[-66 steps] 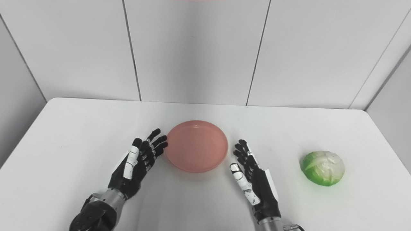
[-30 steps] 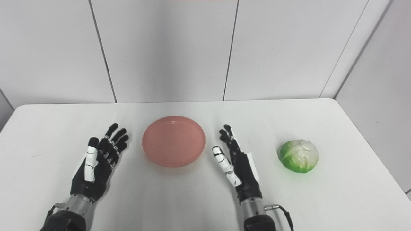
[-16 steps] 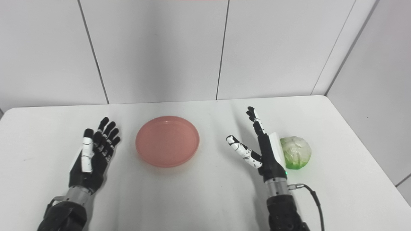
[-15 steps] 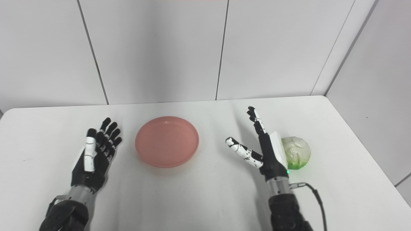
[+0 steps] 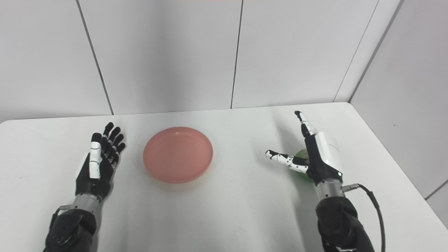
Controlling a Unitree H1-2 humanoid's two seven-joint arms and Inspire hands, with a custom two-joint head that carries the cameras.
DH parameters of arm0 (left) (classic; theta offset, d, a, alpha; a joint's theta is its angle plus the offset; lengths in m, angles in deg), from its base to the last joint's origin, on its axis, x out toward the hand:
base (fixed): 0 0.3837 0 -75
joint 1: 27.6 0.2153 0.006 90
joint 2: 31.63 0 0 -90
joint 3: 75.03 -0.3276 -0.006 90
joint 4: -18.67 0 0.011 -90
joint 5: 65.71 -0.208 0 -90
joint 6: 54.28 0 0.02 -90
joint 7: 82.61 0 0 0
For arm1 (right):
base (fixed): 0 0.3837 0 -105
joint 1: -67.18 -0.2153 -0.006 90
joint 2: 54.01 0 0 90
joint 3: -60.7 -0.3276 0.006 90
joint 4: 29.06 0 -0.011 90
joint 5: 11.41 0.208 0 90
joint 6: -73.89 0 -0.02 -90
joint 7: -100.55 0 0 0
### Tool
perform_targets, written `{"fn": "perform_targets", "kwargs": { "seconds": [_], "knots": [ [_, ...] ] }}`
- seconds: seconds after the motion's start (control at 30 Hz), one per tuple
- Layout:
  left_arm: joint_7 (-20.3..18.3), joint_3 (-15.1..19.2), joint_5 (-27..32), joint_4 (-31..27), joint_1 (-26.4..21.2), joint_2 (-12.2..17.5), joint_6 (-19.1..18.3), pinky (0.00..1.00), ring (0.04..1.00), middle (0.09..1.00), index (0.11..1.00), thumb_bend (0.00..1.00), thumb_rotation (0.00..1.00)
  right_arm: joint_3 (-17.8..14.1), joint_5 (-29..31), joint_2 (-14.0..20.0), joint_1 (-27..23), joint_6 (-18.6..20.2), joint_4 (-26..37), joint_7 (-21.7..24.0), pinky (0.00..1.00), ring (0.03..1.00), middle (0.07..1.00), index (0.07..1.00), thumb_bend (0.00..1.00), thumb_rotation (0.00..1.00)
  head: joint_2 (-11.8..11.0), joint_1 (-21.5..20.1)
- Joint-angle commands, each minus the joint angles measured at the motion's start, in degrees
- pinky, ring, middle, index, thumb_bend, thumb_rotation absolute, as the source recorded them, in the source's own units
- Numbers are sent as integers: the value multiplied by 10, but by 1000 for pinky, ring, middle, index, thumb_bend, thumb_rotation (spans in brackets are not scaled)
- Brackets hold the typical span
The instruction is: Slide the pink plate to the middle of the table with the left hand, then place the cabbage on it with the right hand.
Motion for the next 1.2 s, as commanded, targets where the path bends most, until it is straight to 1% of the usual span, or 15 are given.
{"fn": "perform_targets", "kwargs": {
  "seconds": [0.0,0.1,0.13,0.17,0.2,0.23,0.33,0.5,0.7,0.87,0.9,0.93,1.0,1.07,1.17],
  "knots": [
    [6,-3,-10,-7,-19,3,27,1000,1000,1000,1000,722,1000,-6,-23,23,-17,40,24,10,776,900,936,943,842,511,-3,-11],
    [8,-1,-12,1,-19,4,36,1000,1000,1000,1000,717,1000,0,-42,33,-21,78,28,26,816,934,960,957,879,531,-7,-33],
    [9,0,-14,4,-19,6,44,1000,1000,1000,1000,712,1000,4,-53,39,-21,86,28,30,842,943,964,958,890,502,-7,-33],
    [9,0,-16,8,-20,7,50,1000,1000,1000,1000,710,1000,10,-69,47,-21,97,30,37,898,952,965,961,916,462,-8,-38],
    [8,0,-16,12,-20,9,56,1000,1000,1000,1000,710,1000,16,-84,54,-21,109,32,45,920,955,965,962,927,449,-9,-42],
    [6,1,-16,16,-20,11,61,1000,1000,1000,1000,714,1000,19,-94,58,-21,122,35,53,979,966,968,965,964,411,-10,-46],
    [-2,2,-12,24,-20,18,76,1000,1000,1000,1000,712,1000,24,-113,60,-23,149,39,67,997,975,968,965,995,378,-10,-55],
    [-4,7,-9,44,-26,27,94,1000,1000,1000,1000,726,1000,20,-124,50,-25,157,34,80,1000,991,972,964,1000,328,-12,-63],
    [-9,14,0,61,-33,29,107,1000,1000,1000,1000,736,1000,-4,-160,28,-27,158,39,141,1000,999,992,974,1000,311,-13,-62],
    [-9,18,6,59,-33,28,105,1000,1000,1000,1000,735,1000,-29,-159,13,-31,158,40,183,901,967,993,967,997,236,-13,-61],
    [-9,19,8,58,-34,27,103,1000,1000,1000,1000,741,1000,-33,-155,11,-32,158,40,190,856,945,986,961,998,207,-13,-59],
    [-9,20,10,59,-35,27,102,1000,1000,1000,1000,744,1000,-36,-153,10,-33,158,40,196,839,938,989,962,992,187,-13,-59],
    [-11,20,12,62,-37,27,105,1000,1000,1000,1000,750,1000,-38,-150,10,-33,158,39,202,768,907,980,954,982,129,-13,-59],
    [-10,18,11,60,-36,28,105,1000,1000,1000,1000,750,1000,-37,-148,10,-34,158,35,200,743,893,972,946,978,103,-13,-58],
    [-6,14,5,45,-31,27,97,1000,1000,1000,1000,727,1000,-42,-146,5,-36,158,27,200,683,864,949,902,937,14,-13,-57]
  ]
}}
